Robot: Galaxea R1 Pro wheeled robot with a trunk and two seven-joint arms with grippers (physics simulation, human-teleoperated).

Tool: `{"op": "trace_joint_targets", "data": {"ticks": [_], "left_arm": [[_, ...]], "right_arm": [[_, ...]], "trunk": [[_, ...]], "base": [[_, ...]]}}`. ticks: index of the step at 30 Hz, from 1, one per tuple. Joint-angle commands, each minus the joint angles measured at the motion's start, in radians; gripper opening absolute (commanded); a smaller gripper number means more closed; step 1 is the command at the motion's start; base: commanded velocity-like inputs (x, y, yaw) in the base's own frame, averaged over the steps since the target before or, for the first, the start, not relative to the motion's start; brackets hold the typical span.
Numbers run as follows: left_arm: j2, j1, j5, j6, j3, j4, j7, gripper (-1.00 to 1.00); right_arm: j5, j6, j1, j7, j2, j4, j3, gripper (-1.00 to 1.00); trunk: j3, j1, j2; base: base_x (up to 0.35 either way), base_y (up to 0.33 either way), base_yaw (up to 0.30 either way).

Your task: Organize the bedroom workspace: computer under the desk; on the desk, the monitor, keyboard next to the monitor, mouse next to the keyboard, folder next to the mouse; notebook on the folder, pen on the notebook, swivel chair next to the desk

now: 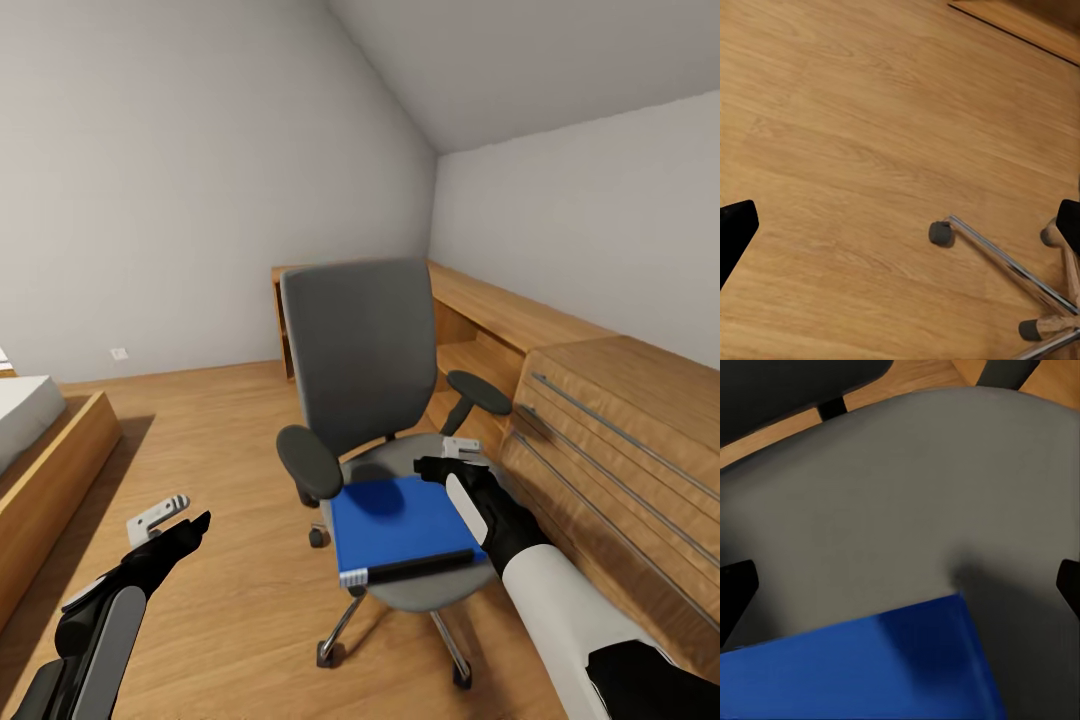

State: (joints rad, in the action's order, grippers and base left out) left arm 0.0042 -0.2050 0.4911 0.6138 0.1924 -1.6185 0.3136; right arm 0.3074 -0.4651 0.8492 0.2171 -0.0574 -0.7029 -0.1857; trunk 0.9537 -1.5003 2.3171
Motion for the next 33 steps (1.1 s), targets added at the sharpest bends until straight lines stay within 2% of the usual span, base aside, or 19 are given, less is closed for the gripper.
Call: {"op": "trace_joint_targets", "data": {"ticks": [1,3,11,15,23,28,33], "left_arm": [[0.0,-0.001,0.011,0.003,0.0,-0.001,0.008,1.0],[0.0,0.0,0.011,0.003,0.0,-0.001,0.008,1.0],[-0.001,-0.001,0.012,0.004,0.022,-0.001,0.008,1.0],[-0.001,-0.001,0.012,0.004,0.026,-0.001,0.008,1.0],[-0.002,-0.001,0.011,0.007,0.03,0.003,0.008,1.0],[-0.001,-0.001,0.011,0.007,0.03,0.005,0.006,1.0],[-0.001,-0.001,0.011,0.007,0.03,0.005,0.005,1.0]], "right_arm": [[0.01,-0.003,0.001,0.011,0.001,-0.001,-0.004,1.0],[0.011,-0.003,0.001,0.024,0.001,-0.002,-0.004,1.0],[0.011,-0.003,0.001,0.044,0.001,-0.002,-0.004,1.0],[0.011,-0.003,0.001,0.045,0.001,-0.002,-0.004,1.0],[0.01,-0.001,0.001,0.045,0.001,-0.003,-0.004,1.0],[0.01,-0.001,0.001,0.046,0.001,-0.003,-0.005,1.0],[0.01,-0.001,0.001,0.049,0.001,-0.003,-0.006,1.0]], "trunk": [[0.004,-0.004,0.008],[0.01,-0.011,0.022],[0.01,-0.011,0.022],[0.023,-0.027,0.05],[0.023,-0.027,0.05],[0.023,-0.027,0.05],[0.023,-0.027,0.05]], "base": [[0.0,0.0,0.0],[0.0,0.0,0.0],[0.0,0.0,0.0],[0.0,0.0,0.0],[0.0,0.0,0.0],[-0.2,0.0,0.0],[-0.017,0.0,0.0]]}}
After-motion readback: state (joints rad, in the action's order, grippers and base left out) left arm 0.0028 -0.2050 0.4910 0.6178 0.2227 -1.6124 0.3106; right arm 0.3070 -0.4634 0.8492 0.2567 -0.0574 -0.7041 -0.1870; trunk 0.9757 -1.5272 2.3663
